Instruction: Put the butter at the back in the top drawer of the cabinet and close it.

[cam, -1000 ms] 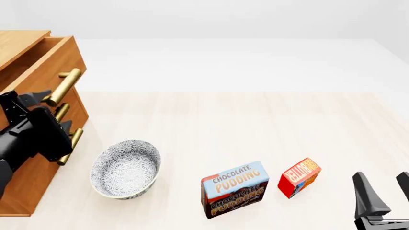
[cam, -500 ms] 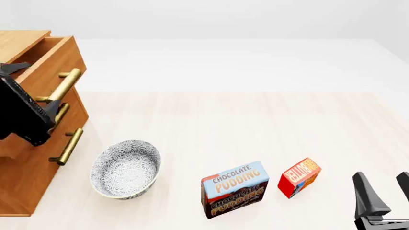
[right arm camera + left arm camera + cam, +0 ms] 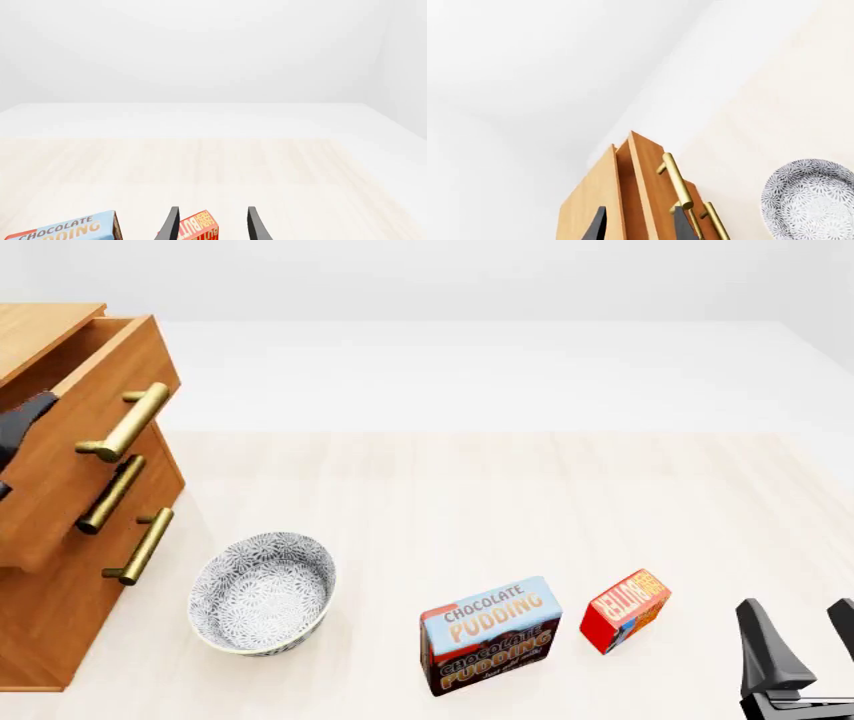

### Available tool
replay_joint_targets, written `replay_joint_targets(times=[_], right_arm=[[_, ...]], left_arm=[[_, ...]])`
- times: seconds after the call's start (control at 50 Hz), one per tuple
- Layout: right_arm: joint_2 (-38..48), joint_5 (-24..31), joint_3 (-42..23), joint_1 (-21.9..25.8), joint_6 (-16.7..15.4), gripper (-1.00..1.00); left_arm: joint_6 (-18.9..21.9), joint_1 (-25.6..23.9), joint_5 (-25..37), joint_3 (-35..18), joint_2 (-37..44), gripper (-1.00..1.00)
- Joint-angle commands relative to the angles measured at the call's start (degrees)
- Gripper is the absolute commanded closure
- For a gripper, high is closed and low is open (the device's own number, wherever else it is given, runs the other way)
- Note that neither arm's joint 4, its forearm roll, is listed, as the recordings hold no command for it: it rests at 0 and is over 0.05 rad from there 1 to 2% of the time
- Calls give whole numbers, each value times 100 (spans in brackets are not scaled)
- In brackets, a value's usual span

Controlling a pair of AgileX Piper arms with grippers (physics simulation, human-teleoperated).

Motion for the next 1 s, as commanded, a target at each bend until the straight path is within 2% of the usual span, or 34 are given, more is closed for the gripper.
replay_joint_targets(times=[0.02, 0.1, 0.16, 0.18, 0.22, 0.28, 0.3, 0.46, 0.52, 0.8, 0.86, 0.92, 0.94, 1.0], right_arm=[[0, 0, 0, 0, 0, -100], [0, 0, 0, 0, 0, -100], [0, 0, 0, 0, 0, -100], [0, 0, 0, 0, 0, -100], [0, 0, 0, 0, 0, -100], [0, 0, 0, 0, 0, -100], [0, 0, 0, 0, 0, -100], [0, 0, 0, 0, 0, -100], [0, 0, 0, 0, 0, -100], [0, 0, 0, 0, 0, -100], [0, 0, 0, 0, 0, -100], [0, 0, 0, 0, 0, -100], [0, 0, 0, 0, 0, -100], [0, 0, 0, 0, 0, -100]], left_arm=[[-760, -134, 881, -883, 410, -100], [-1042, -185, 1149, -1231, 653, -100], [-1092, -197, 1204, -1332, 703, -100], [-1281, -196, 1378, -1516, 853, -100], [-1264, -199, 1371, -1543, 851, -100], [-1475, -214, 1553, -1765, 1011, -100], [-1731, -259, 1740, -1980, 1226, -100], [-2093, -165, 2010, -2331, 1482, -100], [-2094, -97, 1999, -2322, 1478, -100], [-3217, -221, 2622, -3187, 2100, -100], [-3237, -181, 2667, -3237, 2068, -100], [-3407, -111, 2796, -3308, 2092, -100], [-3586, -171, 2885, -3458, 2190, -100], [-3705, -140, 3013, -3604, 2239, -100]])
